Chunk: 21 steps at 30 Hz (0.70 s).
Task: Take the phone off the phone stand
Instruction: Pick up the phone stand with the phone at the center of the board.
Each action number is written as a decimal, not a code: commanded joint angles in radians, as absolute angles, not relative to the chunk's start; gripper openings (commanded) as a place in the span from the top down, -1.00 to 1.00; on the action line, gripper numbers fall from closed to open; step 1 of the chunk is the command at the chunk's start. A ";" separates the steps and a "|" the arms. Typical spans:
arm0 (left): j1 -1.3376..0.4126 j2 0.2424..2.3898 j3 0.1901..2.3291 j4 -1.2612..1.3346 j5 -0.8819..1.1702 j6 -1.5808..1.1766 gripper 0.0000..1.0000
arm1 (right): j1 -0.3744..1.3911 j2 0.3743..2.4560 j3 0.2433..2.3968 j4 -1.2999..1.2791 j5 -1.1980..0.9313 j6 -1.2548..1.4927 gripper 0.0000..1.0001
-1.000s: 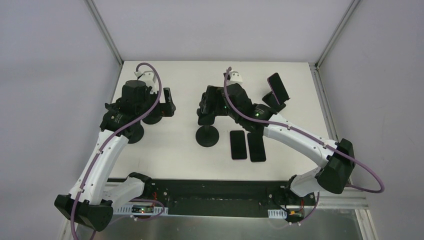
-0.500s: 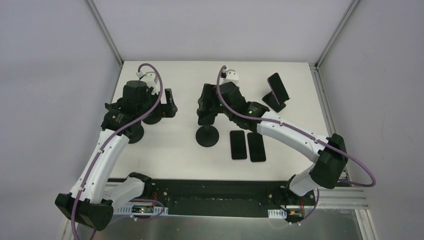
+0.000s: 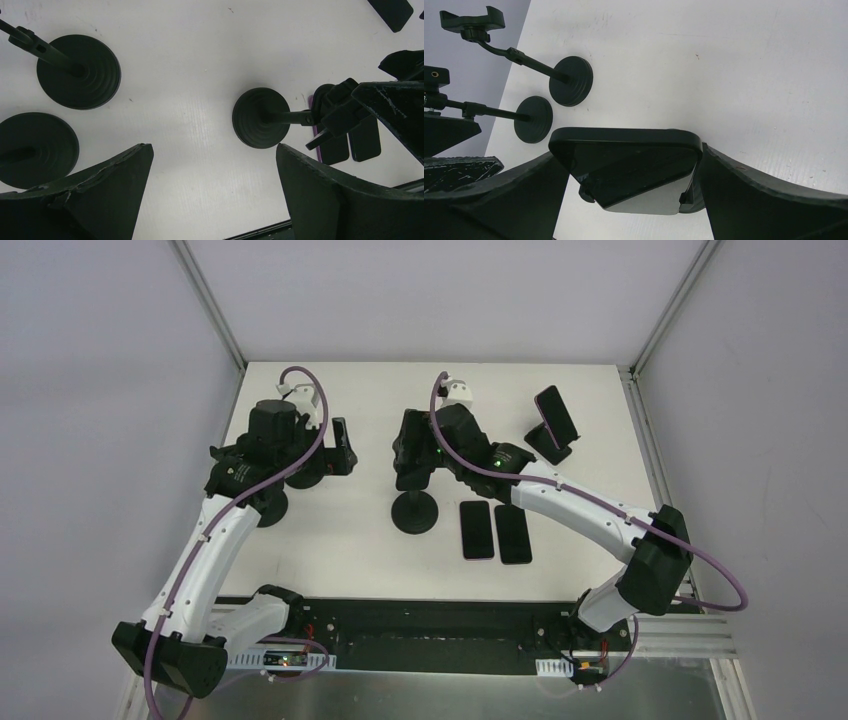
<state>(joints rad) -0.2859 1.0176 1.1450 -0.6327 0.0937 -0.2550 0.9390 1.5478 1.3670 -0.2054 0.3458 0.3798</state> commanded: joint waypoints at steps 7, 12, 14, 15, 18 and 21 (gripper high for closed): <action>-0.274 1.035 1.149 -0.609 0.107 -0.258 -0.98 | 0.944 1.549 1.397 -0.206 0.321 0.369 -0.87; -0.273 1.041 1.144 -0.609 0.097 -0.261 -0.98 | 0.945 1.542 1.385 -0.210 0.335 0.371 -0.84; -0.273 1.037 1.139 -0.609 0.089 -0.259 -0.98 | 0.945 1.540 1.379 -0.212 0.341 0.370 -0.79; -0.273 1.034 1.137 -0.609 0.085 -0.258 -0.98 | 0.944 1.539 1.375 -0.211 0.341 0.369 -0.77; -0.273 1.034 1.137 -0.609 0.079 -0.254 -0.98 | 0.945 1.540 1.369 -0.209 0.343 0.368 -0.63; -0.273 1.036 1.138 -0.609 0.078 -0.252 -0.98 | 0.945 1.541 1.371 -0.208 0.347 0.366 -0.35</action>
<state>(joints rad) -0.2859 1.0416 1.1450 -0.6327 0.0956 -0.2543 0.9398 1.5494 1.3666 -0.2169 0.3286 0.3756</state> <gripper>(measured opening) 0.991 0.757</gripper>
